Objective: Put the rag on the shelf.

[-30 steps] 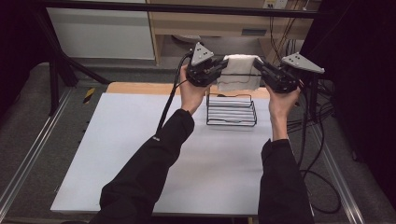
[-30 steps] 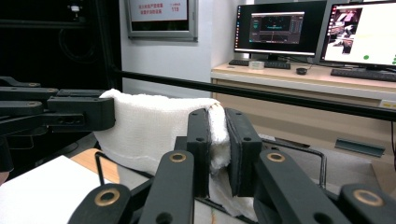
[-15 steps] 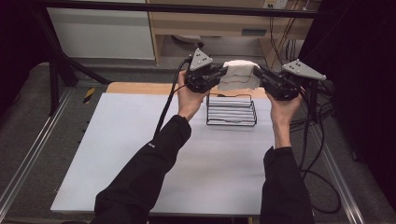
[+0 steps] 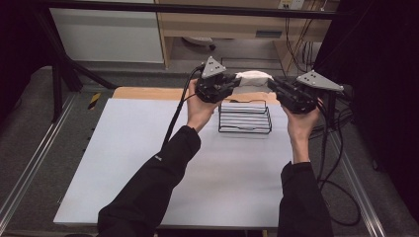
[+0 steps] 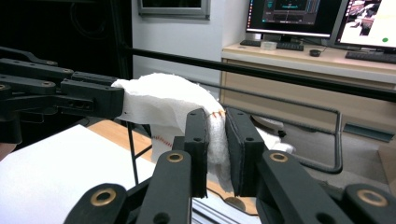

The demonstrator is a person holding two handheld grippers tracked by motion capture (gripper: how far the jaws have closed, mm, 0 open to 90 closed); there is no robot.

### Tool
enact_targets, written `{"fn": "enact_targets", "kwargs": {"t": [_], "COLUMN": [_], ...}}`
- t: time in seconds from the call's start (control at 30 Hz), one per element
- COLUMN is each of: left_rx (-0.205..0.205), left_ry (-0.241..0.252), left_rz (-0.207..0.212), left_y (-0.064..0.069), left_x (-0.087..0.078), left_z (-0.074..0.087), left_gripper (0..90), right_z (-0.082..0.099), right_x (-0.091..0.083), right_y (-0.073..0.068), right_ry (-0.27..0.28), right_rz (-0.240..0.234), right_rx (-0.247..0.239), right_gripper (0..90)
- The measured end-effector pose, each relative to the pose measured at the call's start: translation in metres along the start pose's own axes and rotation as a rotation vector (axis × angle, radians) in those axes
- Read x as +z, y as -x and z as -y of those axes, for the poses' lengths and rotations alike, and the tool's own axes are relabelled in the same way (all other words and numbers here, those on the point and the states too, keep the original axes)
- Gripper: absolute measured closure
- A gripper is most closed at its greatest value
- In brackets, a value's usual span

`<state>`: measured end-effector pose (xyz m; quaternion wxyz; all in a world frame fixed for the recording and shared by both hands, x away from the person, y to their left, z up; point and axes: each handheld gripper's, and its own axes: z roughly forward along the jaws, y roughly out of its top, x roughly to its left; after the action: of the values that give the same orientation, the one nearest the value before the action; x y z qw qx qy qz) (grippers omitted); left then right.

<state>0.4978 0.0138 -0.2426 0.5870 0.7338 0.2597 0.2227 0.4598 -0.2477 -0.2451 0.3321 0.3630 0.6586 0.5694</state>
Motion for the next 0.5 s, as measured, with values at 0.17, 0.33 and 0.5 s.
{"fn": "enact_targets", "kwargs": {"t": [0.17, 0.33, 0.5], "left_rx": [-0.012, -0.026, -0.050], "left_ry": [-0.034, -0.057, -0.050], "left_rz": [0.010, 0.006, -0.012], "left_y": [0.000, -0.002, -0.006], "left_x": [-0.004, -0.012, -0.018], "left_z": [0.000, -0.010, -0.022], "left_gripper": [73.7, 68.4, 70.8], "right_z": [0.005, 0.009, 0.012], "right_x": [0.000, 0.000, 0.001], "right_y": [-0.001, 0.000, 0.000], "right_ry": [-0.010, -0.016, -0.023], "right_rz": [-0.009, -0.015, -0.016], "right_rx": [-0.005, -0.011, -0.006], "right_gripper": [79.3, 79.4, 79.5]}}
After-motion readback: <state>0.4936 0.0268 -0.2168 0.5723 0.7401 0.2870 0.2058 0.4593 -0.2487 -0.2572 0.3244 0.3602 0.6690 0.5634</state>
